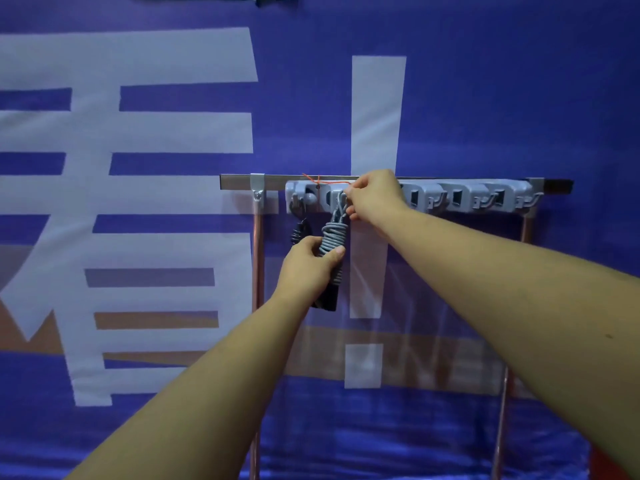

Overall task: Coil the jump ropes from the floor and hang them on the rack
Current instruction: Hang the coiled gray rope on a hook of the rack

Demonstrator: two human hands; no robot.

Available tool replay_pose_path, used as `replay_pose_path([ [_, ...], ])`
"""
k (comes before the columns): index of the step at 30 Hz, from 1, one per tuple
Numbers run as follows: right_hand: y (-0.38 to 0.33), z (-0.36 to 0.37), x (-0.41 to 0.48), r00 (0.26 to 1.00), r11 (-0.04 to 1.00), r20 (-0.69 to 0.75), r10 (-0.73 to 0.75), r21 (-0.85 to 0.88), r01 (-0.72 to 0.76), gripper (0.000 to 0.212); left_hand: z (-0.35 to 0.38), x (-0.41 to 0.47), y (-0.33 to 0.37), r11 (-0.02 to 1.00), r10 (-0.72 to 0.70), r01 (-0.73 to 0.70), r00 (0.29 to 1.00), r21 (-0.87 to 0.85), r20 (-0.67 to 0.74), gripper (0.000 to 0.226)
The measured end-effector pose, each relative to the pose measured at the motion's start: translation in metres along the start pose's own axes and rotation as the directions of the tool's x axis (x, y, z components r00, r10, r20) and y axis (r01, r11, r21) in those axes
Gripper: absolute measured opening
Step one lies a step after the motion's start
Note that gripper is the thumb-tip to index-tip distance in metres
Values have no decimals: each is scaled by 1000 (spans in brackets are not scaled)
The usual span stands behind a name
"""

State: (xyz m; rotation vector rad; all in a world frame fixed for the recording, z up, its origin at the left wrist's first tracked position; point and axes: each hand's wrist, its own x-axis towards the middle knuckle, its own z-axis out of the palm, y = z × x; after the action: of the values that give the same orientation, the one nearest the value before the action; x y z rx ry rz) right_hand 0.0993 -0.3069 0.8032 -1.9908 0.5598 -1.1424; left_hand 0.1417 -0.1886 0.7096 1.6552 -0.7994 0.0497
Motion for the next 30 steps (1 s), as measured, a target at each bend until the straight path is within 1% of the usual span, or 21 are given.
replay_pose_path([
  [3, 17, 12, 2, 999, 998, -15, -38, -41, 37, 24, 6, 4, -9, 1000, -26, 27, 999, -7, 21, 22],
  [6, 31, 16, -8, 997, 995, -24, -72, -72, 70, 20, 8, 1, -22, 1000, -28, 27, 999, 11, 20, 34],
  [9, 42, 7, -30, 989, 971, 38, -140, -191, 145, 4, 6, -8, -33, 1000, 12, -12, 999, 0, 38, 37],
  [10, 46, 3, -40, 986, 959, 57, -158, -227, 167, 4, 6, -12, -38, 1000, 17, -16, 998, -18, 55, 41],
  [12, 61, -5, -63, 982, 949, 106, -157, -260, 179, 16, 8, -22, -50, 999, -20, 22, 998, -31, 67, 56],
  [13, 72, -8, -76, 982, 950, 138, -133, -266, 166, 21, 9, -29, -56, 999, -54, 54, 996, -1, 66, 61],
  [14, 85, -10, -90, 981, 949, 177, -83, -285, 132, 25, 10, -36, -63, 995, -90, 87, 993, 39, 74, 60],
  [16, 123, -9, -123, 966, 931, 255, 47, -362, 50, 34, 14, -53, -81, 981, -159, 141, 978, 132, 133, 47],
  [17, 145, -8, -141, 954, 915, 283, 99, -404, 25, 37, 17, -64, -93, 965, -199, 163, 965, 205, 172, 41],
  [20, 214, -5, -202, 908, 844, 323, 266, -533, -58, 44, 29, -105, -134, 887, -324, 193, 907, 421, 268, 35],
  [22, 254, -6, -243, 865, 783, 326, 382, -611, -116, 50, 38, -138, -161, 835, -394, 198, 866, 513, 307, 33],
  [26, 318, -8, -325, 801, 712, 333, 498, -684, -159, 50, 55, -206, -221, 762, -503, 208, 787, 613, 358, 38],
  [30, 367, -6, -405, 692, 669, 380, 613, -716, -199, 52, 71, -280, -281, 703, -608, 235, 688, 671, 396, 42],
])
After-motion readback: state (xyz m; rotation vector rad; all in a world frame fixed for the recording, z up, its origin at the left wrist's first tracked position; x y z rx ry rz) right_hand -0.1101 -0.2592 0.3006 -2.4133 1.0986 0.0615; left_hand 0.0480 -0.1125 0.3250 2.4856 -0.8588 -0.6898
